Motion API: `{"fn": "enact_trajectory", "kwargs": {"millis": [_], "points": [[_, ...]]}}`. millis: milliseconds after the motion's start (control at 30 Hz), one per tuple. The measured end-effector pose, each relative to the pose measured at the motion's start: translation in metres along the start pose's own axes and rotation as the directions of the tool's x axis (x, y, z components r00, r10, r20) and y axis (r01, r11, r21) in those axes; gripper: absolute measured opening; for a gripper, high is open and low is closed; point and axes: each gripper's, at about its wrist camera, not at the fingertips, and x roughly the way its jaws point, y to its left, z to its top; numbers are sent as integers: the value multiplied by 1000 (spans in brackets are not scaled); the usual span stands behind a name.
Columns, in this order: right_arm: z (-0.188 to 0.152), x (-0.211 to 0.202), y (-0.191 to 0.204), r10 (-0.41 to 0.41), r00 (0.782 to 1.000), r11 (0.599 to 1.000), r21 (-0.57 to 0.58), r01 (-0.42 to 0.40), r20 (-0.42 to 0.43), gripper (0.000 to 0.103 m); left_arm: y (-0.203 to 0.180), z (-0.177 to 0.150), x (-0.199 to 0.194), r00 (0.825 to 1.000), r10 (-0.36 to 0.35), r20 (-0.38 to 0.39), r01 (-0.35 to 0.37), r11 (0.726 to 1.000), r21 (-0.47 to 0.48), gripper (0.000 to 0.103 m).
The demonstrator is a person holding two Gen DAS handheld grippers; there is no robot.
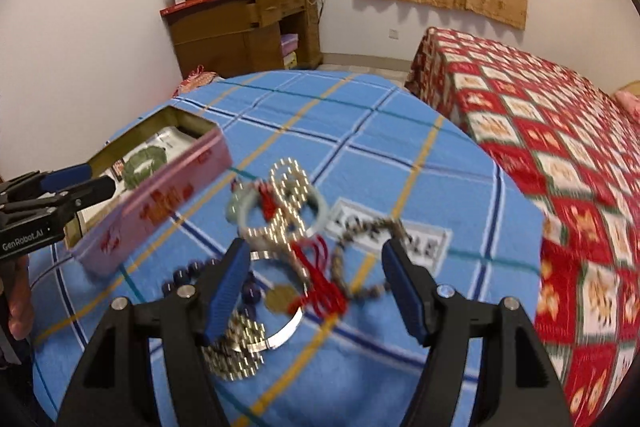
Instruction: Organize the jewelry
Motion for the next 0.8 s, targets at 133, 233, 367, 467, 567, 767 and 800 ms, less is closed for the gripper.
{"fn": "enact_trajectory", "kwargs": {"millis": [133, 233, 367, 467, 567, 767, 800], "points": [[-11, -6, -1, 6, 1000, 1000, 2, -6, -3, 71, -17, -6, -4, 1000, 1, 5, -1, 999, 47, 61], [-19, -8, -5, 9, 1000, 1000, 8, -9, 2, 71, -29, -11, -3, 1000, -6, 0, 6, 998, 69, 61], [-27, -11, -9, 6, 1000, 1000, 21, -6, 5, 71, -42, -18, -1, 1000, -15, -10, 16, 995, 96, 61], [-30, -11, -11, -5, 1000, 1000, 24, 5, 7, 71, -49, -23, 0, 1000, -19, -14, 21, 994, 112, 60], [-29, -6, -11, -27, 1000, 1000, 14, 26, 4, 71, -56, -26, 2, 999, -24, -21, 26, 992, 125, 60], [-22, 3, -5, -31, 1000, 999, -18, 31, 3, 54, -59, -26, -1, 999, -35, -7, 36, 991, 127, 60], [-21, 4, -5, -31, 1000, 999, -16, 31, 2, 52, -58, -27, 0, 999, -37, -7, 37, 992, 124, 60]]}}
